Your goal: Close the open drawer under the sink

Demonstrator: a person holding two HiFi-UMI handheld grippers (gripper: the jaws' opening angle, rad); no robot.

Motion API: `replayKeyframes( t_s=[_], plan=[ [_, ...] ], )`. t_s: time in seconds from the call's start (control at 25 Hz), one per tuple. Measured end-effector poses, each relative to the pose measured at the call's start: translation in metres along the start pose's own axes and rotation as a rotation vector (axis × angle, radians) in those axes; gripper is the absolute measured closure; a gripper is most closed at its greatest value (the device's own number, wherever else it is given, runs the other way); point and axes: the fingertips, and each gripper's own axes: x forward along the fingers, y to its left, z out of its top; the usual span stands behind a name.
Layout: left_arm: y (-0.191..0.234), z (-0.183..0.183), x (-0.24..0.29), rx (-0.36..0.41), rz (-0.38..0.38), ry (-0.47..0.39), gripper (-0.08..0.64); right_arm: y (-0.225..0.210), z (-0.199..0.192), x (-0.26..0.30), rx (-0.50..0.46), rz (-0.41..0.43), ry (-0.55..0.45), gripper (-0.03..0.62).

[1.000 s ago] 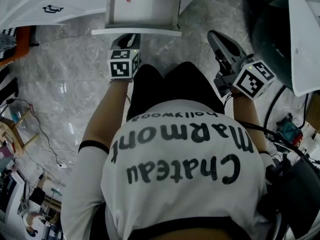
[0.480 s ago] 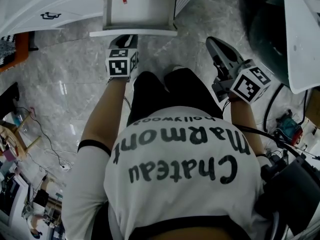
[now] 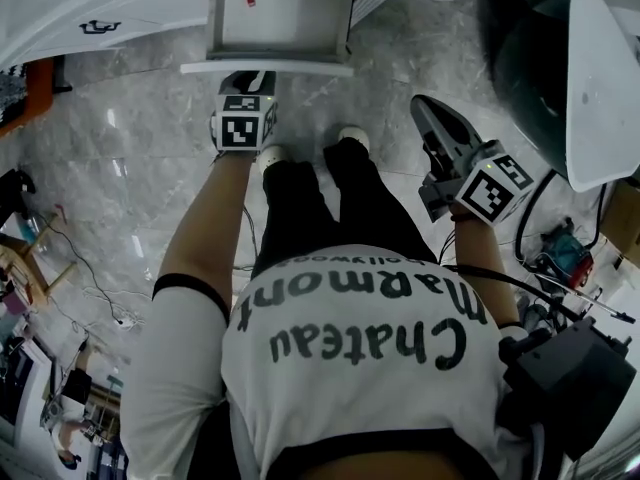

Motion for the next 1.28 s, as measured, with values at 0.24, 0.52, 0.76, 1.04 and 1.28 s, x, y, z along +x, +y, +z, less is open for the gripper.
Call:
replayKeyframes(
  t_s=[0.24,0.52,0.76,1.04,1.28],
  plan=[
    [-0.001,0.002,0.000,-0.007,-0.002,-0.024,0.472,-0.002,-0.015,-0.006,0.034,-0.019,0.010,0.580],
    [0.002,0.003,0.001,-0.020,0.003,-0.078,0.472,-0.005,-0.039,-0.014,0.076,-0.044,0.016,0.580],
    [0.008,0.013,0.006,-0.049,0.003,-0.119,0.472,-0.008,-0.053,-0.017,0.091,-0.057,0.024,0.580],
    [0.006,0.018,0.007,-0.050,-0.007,-0.151,0.472,-0.006,-0.066,-0.016,0.104,-0.053,0.038,0.580],
    [0.011,0.022,0.010,-0.031,-0.002,-0.176,0.472,-0.004,-0.078,-0.009,0.123,-0.057,0.046,0.580]
  ],
)
